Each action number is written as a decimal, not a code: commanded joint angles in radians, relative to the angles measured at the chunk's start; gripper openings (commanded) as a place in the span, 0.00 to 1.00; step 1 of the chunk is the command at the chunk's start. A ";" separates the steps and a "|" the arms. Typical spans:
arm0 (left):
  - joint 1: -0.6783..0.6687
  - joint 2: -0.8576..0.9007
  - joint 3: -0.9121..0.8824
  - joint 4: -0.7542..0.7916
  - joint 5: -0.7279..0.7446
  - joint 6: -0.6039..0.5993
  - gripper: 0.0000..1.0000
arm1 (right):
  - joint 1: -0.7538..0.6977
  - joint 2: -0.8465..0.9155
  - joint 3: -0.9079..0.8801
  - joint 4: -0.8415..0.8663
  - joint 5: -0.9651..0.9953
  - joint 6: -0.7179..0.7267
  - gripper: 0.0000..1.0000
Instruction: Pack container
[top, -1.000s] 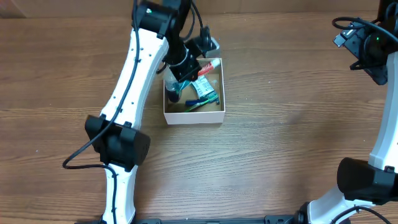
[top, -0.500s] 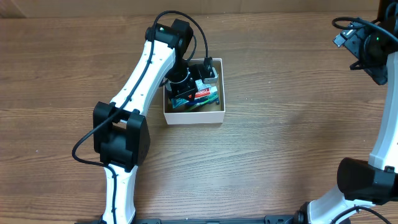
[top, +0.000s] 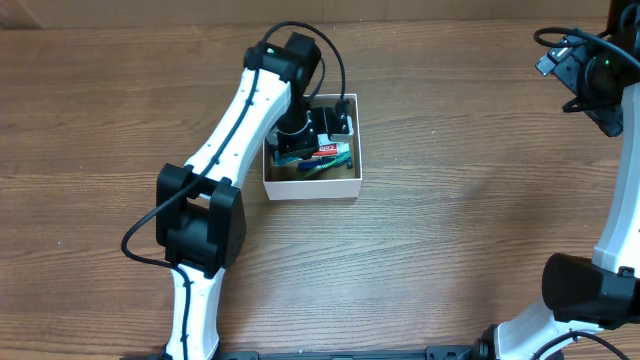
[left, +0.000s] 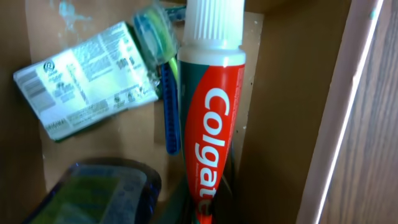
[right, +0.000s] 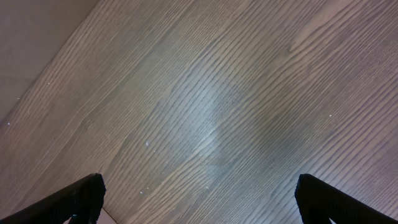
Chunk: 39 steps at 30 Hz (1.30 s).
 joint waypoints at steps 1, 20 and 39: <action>-0.042 -0.006 -0.009 0.005 -0.019 0.056 0.04 | -0.002 -0.013 0.006 0.005 0.008 0.004 1.00; -0.074 -0.007 -0.005 0.029 -0.122 -0.019 0.81 | -0.002 -0.013 0.006 0.005 0.008 0.004 1.00; -0.184 -0.624 0.349 -0.241 -0.496 -0.901 1.00 | -0.002 -0.013 0.006 0.005 0.008 0.004 1.00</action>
